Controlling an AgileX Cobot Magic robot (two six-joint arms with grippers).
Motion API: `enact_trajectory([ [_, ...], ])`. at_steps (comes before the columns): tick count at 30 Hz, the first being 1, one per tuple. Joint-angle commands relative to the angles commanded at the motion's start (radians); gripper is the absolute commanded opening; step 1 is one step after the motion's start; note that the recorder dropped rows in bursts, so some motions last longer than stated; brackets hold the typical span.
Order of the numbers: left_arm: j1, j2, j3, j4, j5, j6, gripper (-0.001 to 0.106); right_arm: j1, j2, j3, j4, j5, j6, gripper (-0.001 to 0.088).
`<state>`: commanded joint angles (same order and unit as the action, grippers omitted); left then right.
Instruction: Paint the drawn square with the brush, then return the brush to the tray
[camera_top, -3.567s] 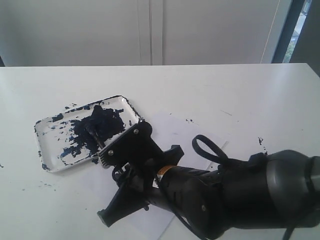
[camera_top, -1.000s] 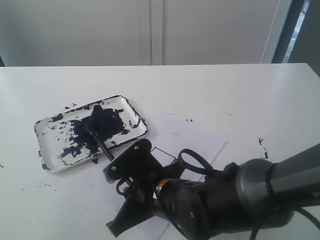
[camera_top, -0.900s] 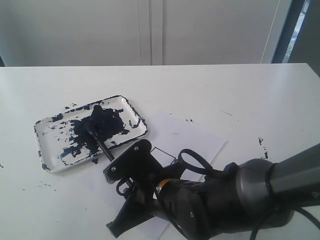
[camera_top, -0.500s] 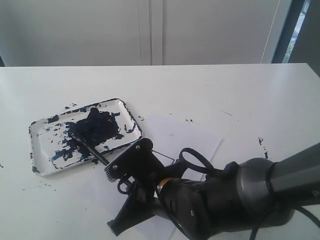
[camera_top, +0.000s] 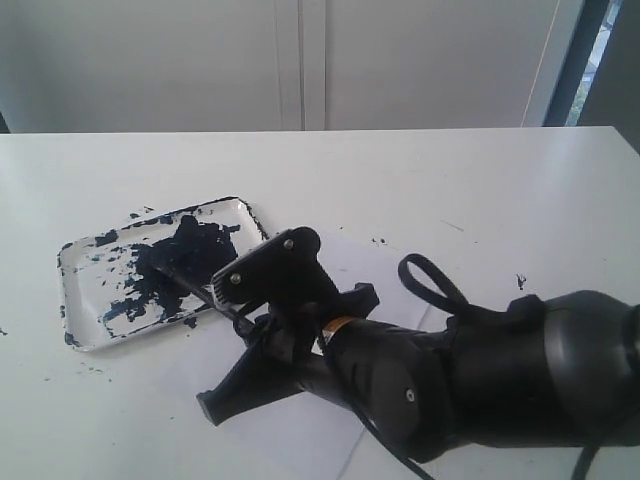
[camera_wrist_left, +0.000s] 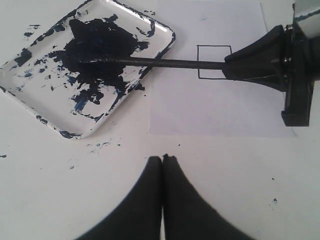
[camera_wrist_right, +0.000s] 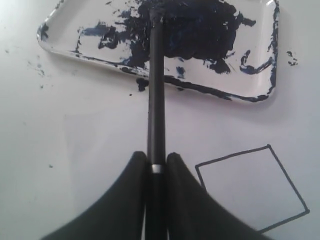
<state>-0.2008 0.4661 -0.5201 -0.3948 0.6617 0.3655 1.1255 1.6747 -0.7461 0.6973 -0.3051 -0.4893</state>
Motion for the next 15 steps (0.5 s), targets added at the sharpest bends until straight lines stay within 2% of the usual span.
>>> enact_trajectory([
  [7, 0.0, 0.0, 0.0, 0.0, 0.002, 0.0, 0.0, 0.0, -0.037, 0.0, 0.09, 0.028, -0.002, 0.0],
  [15, 0.0, 0.0, 0.0, 0.0, 0.002, 0.0, 0.0, 0.0, -0.045, 0.0, 0.124, 0.079, -0.002, 0.0],
])
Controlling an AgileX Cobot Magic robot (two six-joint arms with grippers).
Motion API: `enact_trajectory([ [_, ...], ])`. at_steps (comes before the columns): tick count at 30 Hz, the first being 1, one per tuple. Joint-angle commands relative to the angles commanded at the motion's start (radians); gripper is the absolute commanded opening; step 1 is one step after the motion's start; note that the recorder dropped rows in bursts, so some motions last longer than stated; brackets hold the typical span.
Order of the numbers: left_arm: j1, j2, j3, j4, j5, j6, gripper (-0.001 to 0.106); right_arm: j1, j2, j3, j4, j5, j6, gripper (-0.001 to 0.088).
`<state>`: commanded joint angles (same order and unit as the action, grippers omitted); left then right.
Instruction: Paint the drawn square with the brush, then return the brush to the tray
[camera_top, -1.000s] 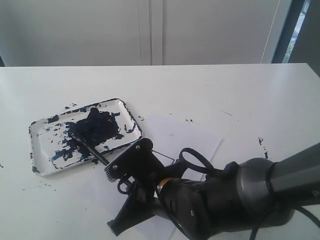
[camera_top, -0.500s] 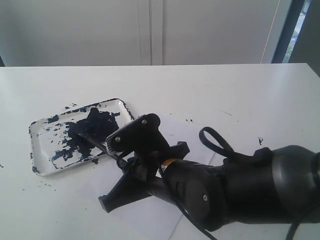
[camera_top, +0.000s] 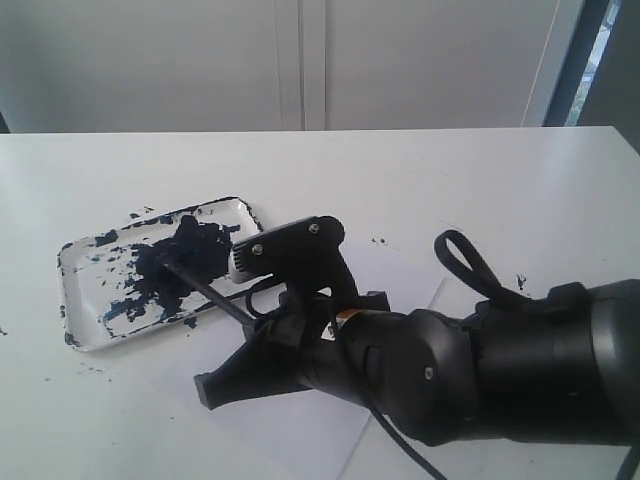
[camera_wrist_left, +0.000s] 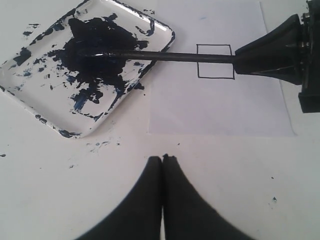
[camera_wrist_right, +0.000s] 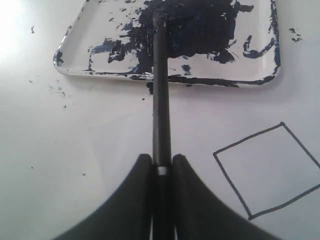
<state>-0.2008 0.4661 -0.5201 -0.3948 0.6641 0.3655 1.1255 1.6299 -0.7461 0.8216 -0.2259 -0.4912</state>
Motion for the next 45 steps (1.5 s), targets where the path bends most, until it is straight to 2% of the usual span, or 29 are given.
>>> enact_trajectory([
  [4, 0.0, 0.0, 0.0, 0.0, 0.0, 0.0, 0.0, 0.0, 0.0, 0.0, 0.041, 0.048, 0.0, 0.0],
  [11, 0.0, 0.0, 0.0, 0.0, 0.0, 0.0, 0.0, 0.0, -0.055, 0.0, 0.041, 0.001, -0.029, 0.0],
  [18, 0.0, 0.0, 0.0, 0.0, 0.003, 0.002, 0.0, 0.0, -0.031, 0.002, 0.057, 0.082, -0.029, 0.0],
  [25, 0.0, 0.0, 0.0, 0.0, 0.011, 0.019, 0.0, 0.0, -0.033, 0.002, 0.061, 0.085, -0.063, 0.0],
  [36, 0.0, 0.004, 0.0, -0.14, 0.029, 0.138, 0.0, 0.0, -0.196, 0.002, 0.063, 0.093, -0.093, 0.0],
  [45, 0.0, 0.082, 0.0, -0.157, 0.055, 0.167, 0.0, -0.089, -0.238, 0.022, 0.065, 0.152, -0.112, 0.0],
])
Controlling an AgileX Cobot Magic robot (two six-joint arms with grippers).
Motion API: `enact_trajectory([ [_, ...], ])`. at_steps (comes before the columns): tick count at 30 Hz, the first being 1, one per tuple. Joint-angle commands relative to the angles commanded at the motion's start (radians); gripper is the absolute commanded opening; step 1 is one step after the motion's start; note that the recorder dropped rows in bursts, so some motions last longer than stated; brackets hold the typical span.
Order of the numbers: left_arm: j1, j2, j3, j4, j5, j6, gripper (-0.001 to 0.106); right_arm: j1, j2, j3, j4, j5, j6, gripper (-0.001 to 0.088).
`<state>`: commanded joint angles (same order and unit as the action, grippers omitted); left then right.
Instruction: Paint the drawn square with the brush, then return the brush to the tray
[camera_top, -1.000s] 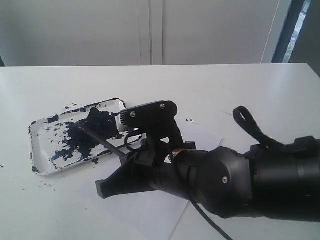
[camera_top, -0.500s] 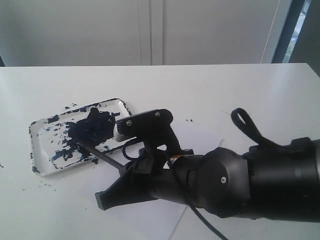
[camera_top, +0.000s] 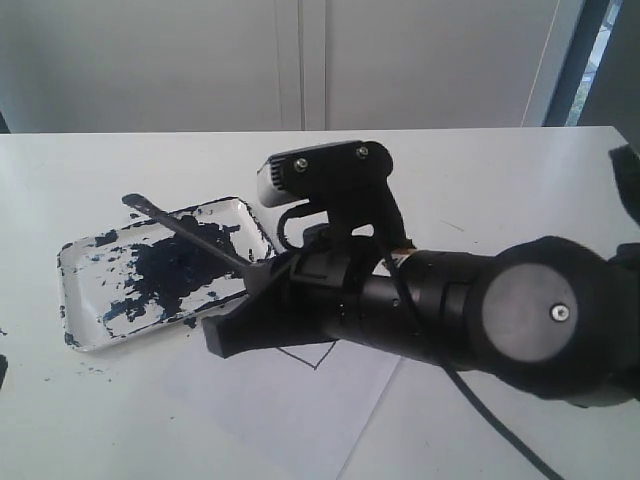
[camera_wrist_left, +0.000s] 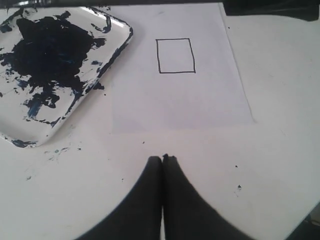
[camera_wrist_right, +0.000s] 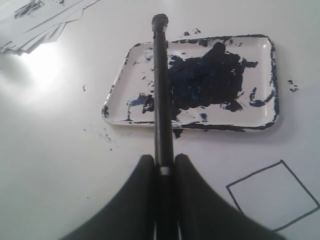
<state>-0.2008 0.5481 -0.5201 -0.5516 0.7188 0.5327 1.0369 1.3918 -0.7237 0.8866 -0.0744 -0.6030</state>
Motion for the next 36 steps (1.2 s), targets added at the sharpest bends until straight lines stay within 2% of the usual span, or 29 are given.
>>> enact_trajectory([
  [5, 0.0, 0.023, 0.0, -0.024, -0.009, 0.043, 0.0, -0.026, 0.011, 0.03, 0.0, 0.002, -0.008, 0.0],
  [9, 0.0, 0.032, 0.001, -0.024, -0.014, 0.046, 0.0, -0.037, 0.058, 0.03, 0.0, -0.042, -0.023, 0.0],
  [13, 0.0, 0.035, 0.001, -0.024, -0.014, 0.048, 0.0, -0.06, 0.112, 0.03, 0.0, -0.025, -0.023, 0.0],
  [24, 0.0, 0.035, 0.001, -0.024, -0.014, 0.048, 0.0, -0.061, 0.19, 0.03, -0.006, -0.04, -0.023, 0.0],
  [36, 0.0, 0.035, 0.001, -0.024, -0.014, 0.048, 0.0, -0.061, 0.265, -0.014, -0.01, -0.037, -0.028, 0.0],
])
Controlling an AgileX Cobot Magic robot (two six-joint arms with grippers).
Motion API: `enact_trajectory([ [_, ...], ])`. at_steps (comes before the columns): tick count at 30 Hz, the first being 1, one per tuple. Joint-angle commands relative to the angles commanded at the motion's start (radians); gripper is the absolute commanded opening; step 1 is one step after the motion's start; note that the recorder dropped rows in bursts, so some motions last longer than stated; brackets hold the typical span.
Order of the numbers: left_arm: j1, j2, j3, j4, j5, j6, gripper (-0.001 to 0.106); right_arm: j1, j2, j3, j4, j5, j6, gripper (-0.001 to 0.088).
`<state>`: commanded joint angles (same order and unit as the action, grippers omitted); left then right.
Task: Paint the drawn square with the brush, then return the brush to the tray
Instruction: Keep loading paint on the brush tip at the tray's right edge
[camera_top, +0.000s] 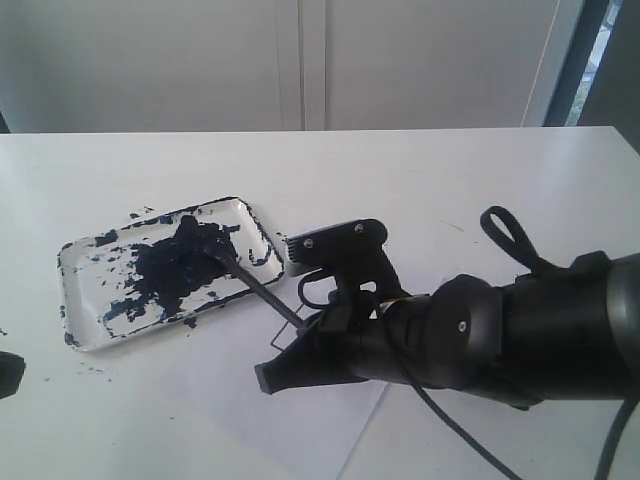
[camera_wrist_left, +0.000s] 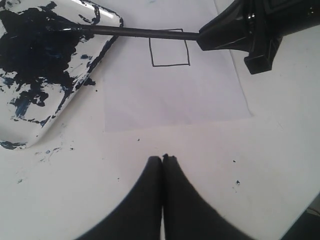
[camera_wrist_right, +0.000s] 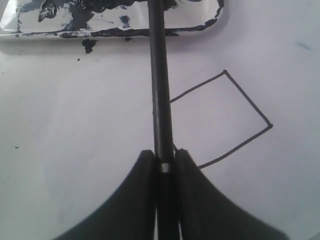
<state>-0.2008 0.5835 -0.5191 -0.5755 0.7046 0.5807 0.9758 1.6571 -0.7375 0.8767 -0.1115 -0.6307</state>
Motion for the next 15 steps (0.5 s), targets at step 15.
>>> enact_trajectory([
  [15, 0.0, 0.0, 0.0, 0.0, 0.0, 0.0, 0.0, 0.0, 0.02, -0.011, -0.022, -0.026, -0.116, 0.0141],
])
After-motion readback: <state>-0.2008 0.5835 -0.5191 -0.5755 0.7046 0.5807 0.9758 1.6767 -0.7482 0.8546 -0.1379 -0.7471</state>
